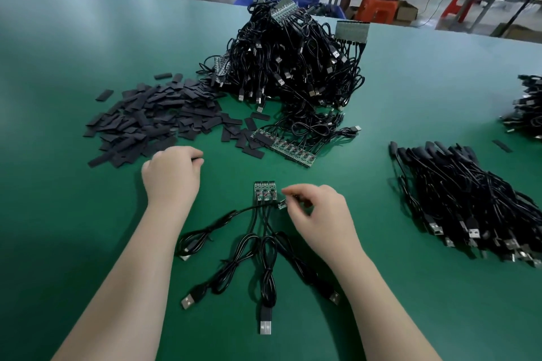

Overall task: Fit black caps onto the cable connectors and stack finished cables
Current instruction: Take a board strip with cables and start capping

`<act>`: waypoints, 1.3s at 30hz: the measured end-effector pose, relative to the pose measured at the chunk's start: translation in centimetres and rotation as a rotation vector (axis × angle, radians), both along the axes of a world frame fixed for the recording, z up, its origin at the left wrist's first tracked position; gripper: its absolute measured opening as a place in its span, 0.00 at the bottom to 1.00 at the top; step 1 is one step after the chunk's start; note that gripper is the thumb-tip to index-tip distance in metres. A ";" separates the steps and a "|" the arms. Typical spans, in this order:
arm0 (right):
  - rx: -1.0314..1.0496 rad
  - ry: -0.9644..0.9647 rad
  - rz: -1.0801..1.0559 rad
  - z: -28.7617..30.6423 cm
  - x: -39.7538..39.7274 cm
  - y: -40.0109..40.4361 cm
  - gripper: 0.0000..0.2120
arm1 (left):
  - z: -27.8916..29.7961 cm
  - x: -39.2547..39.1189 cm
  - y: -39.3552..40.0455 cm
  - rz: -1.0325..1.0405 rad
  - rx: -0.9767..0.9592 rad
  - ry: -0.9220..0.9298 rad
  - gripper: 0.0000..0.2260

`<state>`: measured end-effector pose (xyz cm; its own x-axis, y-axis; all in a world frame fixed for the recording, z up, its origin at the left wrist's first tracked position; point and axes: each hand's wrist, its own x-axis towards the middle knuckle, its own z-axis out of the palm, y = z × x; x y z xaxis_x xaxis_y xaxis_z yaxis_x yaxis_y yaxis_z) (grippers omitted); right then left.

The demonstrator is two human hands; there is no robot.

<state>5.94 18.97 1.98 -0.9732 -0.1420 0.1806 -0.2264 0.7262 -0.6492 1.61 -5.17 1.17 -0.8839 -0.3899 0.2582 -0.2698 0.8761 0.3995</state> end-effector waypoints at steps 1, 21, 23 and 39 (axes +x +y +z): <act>0.015 0.034 -0.008 -0.1 0.1 -0.1 0.09 | 0.1 0.2 0.1 -0.021 0.044 0.005 0.10; -0.684 0.031 -0.143 0.6 0.2 -0.2 0.09 | 1.3 4.2 8.8 -0.657 0.271 0.186 0.18; -0.749 0.004 -0.159 0.6 0.1 -0.3 0.07 | 1.5 4.2 8.9 -0.637 0.245 0.202 0.15; -0.810 -0.047 -0.045 0.7 -0.1 0.0 0.12 | 1.7 4.1 8.8 -0.584 0.491 0.127 0.14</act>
